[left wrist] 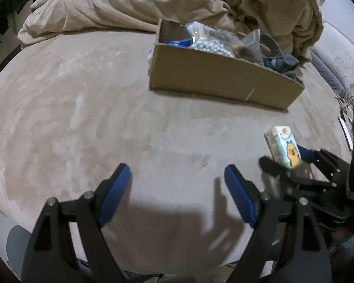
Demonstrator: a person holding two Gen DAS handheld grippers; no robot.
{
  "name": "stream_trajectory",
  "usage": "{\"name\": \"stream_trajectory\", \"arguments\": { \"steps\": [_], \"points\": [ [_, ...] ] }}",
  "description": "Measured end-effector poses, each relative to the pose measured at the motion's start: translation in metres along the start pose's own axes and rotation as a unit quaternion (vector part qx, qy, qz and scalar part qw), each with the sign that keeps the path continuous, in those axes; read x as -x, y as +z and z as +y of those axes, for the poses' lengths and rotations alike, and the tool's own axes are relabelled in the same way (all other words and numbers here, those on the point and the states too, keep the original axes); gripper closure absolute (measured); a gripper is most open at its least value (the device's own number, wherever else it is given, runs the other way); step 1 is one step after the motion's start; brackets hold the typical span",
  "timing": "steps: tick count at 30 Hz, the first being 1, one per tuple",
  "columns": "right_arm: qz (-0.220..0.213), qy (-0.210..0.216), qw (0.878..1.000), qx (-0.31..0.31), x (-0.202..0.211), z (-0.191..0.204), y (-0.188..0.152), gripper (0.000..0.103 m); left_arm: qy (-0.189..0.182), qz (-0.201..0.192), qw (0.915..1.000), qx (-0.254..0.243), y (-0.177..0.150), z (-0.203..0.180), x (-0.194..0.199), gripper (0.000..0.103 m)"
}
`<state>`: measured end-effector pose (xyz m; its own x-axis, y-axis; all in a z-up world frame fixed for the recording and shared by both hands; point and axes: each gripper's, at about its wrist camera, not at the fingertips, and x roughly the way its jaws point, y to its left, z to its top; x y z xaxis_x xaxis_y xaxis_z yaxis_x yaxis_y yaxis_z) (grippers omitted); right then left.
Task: Organize objects
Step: 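Grasp the bear-print tissue pack with the right tool, then carry the bear-print tissue pack into the box and open the right tool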
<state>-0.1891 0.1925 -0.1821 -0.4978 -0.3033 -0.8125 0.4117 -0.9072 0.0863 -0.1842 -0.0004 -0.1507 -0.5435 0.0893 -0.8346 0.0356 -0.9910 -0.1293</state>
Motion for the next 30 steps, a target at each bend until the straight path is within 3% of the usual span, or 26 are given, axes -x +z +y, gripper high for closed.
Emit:
{"name": "stream_trajectory", "arguments": {
  "steps": [2, 14, 30],
  "points": [
    [-0.003, -0.014, 1.000, 0.007, 0.003, -0.001, 0.000, 0.056, 0.001, -0.003, 1.0000, -0.003, 0.000, 0.000, 0.002, 0.020],
    [-0.023, 0.010, 0.999, 0.022, 0.029, 0.006, 0.006, 0.056, -0.001, -0.027, 0.9996, -0.003, 0.012, -0.002, 0.026, 0.020],
    [-0.027, 0.038, 0.999, -0.025, 0.047, -0.019, 0.015, 0.056, -0.011, -0.042, 0.9990, 0.011, 0.015, 0.004, 0.039, 0.020]
  ]
}}
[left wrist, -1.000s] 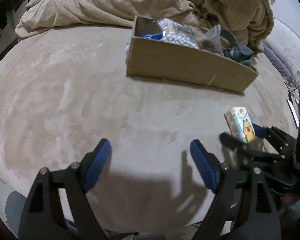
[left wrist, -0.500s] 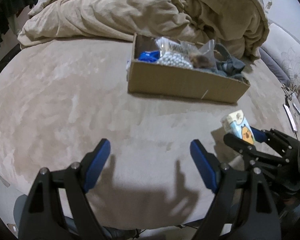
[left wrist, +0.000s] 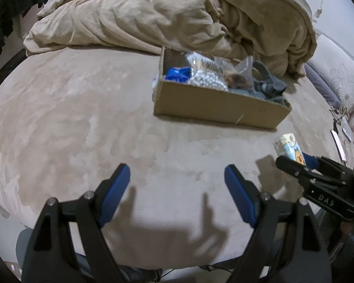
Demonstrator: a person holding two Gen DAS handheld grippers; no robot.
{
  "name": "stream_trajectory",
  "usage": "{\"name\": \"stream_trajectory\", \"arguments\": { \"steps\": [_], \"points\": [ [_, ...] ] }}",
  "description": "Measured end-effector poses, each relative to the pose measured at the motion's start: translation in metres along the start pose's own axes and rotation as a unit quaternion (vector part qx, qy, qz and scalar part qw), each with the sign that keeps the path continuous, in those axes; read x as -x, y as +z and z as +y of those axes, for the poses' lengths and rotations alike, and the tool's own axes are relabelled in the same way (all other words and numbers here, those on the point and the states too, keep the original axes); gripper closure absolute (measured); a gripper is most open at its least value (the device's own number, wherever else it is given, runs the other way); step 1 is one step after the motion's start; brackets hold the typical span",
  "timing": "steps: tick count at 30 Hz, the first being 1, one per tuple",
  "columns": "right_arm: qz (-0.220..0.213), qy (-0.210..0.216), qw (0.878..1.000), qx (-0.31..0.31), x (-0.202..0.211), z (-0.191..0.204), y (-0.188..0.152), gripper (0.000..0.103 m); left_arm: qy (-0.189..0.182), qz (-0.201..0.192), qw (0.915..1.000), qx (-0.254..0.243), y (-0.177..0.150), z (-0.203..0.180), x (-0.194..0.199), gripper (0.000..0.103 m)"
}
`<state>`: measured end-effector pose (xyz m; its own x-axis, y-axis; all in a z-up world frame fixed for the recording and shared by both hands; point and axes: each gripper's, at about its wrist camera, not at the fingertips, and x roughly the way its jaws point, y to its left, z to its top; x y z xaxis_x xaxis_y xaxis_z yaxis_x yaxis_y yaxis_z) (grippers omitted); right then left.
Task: Organize objects
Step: 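Carry the bear-print tissue pack into the box and open the right tool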
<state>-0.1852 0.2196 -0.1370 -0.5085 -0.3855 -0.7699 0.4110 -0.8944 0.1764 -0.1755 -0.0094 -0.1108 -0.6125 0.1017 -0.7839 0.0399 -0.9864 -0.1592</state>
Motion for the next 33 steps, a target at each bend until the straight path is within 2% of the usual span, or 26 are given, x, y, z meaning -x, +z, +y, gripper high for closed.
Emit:
{"name": "stream_trajectory", "arguments": {
  "steps": [8, 16, 20, 24, 33],
  "points": [
    [-0.039, 0.010, 0.999, 0.022, 0.030, 0.018, 0.032, 0.056, -0.010, -0.028, 0.9996, -0.002, 0.024, 0.001, 0.020, 0.020],
    [-0.090, 0.022, 0.994, 0.056, 0.044, 0.030, 0.080, 0.056, -0.006, -0.070, 0.9975, -0.010, 0.070, -0.005, 0.027, 0.020],
    [-0.099, 0.027, 0.992, 0.074, 0.031, 0.031, 0.099, 0.056, 0.016, -0.082, 0.9964, -0.018, 0.087, -0.009, 0.007, 0.020],
    [-0.092, 0.035, 0.992, 0.085, 0.001, 0.025, 0.117, 0.056, 0.027, -0.066, 0.9973, -0.011, 0.097, -0.010, -0.025, 0.020],
    [-0.054, 0.060, 0.994, 0.071, -0.065, 0.010, 0.115, 0.056, 0.058, -0.032, 0.9974, -0.027, 0.095, -0.014, -0.081, 0.020]
  ]
}}
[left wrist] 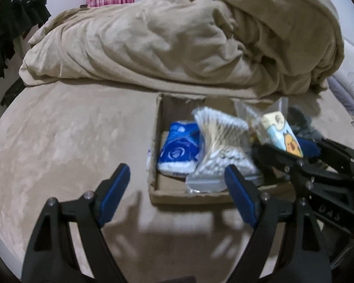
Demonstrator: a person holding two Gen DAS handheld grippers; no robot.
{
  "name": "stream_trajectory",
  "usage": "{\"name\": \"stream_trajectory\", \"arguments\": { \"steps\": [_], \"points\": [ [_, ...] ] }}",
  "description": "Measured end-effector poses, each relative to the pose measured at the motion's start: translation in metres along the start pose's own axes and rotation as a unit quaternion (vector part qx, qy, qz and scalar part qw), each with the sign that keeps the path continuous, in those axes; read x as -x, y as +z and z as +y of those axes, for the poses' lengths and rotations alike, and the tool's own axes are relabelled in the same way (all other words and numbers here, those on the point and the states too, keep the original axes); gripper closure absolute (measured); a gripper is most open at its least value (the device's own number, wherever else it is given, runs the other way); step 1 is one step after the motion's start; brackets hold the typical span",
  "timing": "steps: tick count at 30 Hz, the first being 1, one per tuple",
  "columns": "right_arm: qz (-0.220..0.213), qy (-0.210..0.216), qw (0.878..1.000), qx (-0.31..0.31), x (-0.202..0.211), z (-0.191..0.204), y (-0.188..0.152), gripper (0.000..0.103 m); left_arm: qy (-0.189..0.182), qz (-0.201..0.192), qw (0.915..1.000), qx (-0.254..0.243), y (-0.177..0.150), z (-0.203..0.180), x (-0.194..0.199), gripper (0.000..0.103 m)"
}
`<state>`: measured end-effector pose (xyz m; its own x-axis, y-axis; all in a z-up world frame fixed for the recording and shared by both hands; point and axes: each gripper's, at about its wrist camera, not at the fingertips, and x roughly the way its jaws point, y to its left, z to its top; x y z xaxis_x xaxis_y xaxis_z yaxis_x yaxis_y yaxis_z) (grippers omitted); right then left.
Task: Organize objects
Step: 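Carry the bear-print tissue pack into the box and open the right tool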
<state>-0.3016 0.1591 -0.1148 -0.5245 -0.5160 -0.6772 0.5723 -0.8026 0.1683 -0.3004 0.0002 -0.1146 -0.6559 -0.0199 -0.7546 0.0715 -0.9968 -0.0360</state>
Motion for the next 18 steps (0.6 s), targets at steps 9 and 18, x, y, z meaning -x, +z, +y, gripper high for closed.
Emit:
{"name": "stream_trajectory", "arguments": {
  "steps": [9, 18],
  "points": [
    [0.003, 0.014, 1.000, -0.022, -0.018, -0.013, -0.018, 0.056, 0.009, -0.004, 0.9999, 0.010, -0.005, 0.006, -0.007, 0.015],
    [0.001, 0.017, 1.000, -0.026, -0.020, -0.014, -0.020, 0.054, 0.020, -0.021, 0.9992, 0.026, -0.013, 0.016, 0.006, 0.015]
  ]
}}
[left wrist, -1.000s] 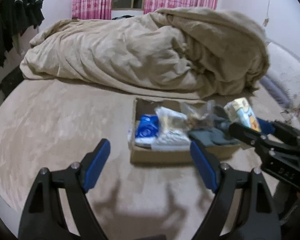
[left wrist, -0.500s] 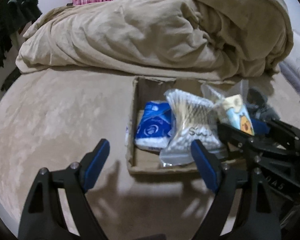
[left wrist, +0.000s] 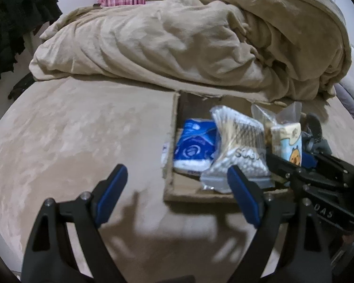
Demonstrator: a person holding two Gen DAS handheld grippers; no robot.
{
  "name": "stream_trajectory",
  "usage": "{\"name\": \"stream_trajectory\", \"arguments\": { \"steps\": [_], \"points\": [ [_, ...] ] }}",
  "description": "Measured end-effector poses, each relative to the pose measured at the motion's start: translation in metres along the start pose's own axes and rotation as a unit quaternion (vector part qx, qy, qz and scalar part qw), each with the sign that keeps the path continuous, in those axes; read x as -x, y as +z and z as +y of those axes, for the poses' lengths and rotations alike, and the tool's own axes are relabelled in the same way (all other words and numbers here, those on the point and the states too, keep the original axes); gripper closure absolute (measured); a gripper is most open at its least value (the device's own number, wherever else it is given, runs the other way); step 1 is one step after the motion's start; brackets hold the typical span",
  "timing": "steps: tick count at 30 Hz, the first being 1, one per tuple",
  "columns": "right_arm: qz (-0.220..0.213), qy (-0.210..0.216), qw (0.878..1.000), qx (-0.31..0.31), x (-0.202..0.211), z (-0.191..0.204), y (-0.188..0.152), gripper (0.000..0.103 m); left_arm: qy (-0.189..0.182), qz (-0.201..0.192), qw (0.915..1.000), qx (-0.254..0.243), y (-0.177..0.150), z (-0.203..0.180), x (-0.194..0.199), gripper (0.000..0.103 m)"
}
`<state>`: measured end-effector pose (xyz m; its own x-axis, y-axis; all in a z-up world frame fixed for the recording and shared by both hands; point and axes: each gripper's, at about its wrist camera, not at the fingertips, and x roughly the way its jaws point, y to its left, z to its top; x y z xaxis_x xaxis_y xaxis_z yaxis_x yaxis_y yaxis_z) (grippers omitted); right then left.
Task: Organize objects
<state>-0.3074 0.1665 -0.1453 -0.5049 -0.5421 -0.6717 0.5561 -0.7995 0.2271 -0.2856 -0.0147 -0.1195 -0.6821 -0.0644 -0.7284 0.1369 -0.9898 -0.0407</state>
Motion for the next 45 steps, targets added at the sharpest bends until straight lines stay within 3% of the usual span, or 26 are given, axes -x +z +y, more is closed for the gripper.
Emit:
{"name": "stream_trajectory", "arguments": {
  "steps": [6, 7, 8, 10, 13, 17, 21, 30, 45],
  "points": [
    [-0.001, -0.002, 1.000, 0.000, 0.001, 0.001, -0.001, 0.052, 0.005, -0.005, 0.9999, 0.008, -0.004, 0.008, 0.008, 0.015],
    [-0.002, 0.000, 1.000, -0.003, 0.001, 0.000, -0.001, 0.046, 0.004, -0.007, 0.9999, 0.008, -0.004, 0.008, 0.009, 0.015],
    [-0.002, 0.005, 1.000, -0.004, 0.002, 0.001, -0.001, 0.031, 0.004, -0.007, 0.9999, 0.008, -0.004, 0.008, 0.011, 0.015],
    [-0.006, -0.006, 1.000, 0.001, 0.005, 0.004, 0.000, 0.019, 0.001, -0.010, 0.9999, 0.007, -0.005, 0.009, 0.017, 0.015],
    [-0.012, -0.011, 1.000, -0.003, 0.012, 0.003, 0.000, 0.015, -0.003, -0.019, 0.9998, 0.008, -0.005, 0.013, 0.032, 0.015],
    [-0.016, -0.025, 1.000, 0.006, 0.023, 0.010, 0.006, 0.015, -0.023, -0.028, 0.9989, 0.030, -0.004, 0.024, 0.056, 0.015],
    [-0.033, -0.030, 0.999, 0.006, 0.050, 0.024, 0.010, 0.015, -0.040, -0.048, 0.9979, 0.012, -0.003, 0.025, 0.092, 0.015],
    [-0.035, -0.055, 0.998, -0.003, 0.111, 0.054, -0.009, 0.015, -0.084, -0.053, 0.9948, 0.023, -0.025, 0.028, 0.145, 0.015],
    [-0.042, -0.099, 0.994, -0.034, 0.195, 0.085, -0.047, 0.015, -0.068, -0.030, 0.9973, 0.002, -0.073, 0.027, 0.177, 0.015]
  ]
}}
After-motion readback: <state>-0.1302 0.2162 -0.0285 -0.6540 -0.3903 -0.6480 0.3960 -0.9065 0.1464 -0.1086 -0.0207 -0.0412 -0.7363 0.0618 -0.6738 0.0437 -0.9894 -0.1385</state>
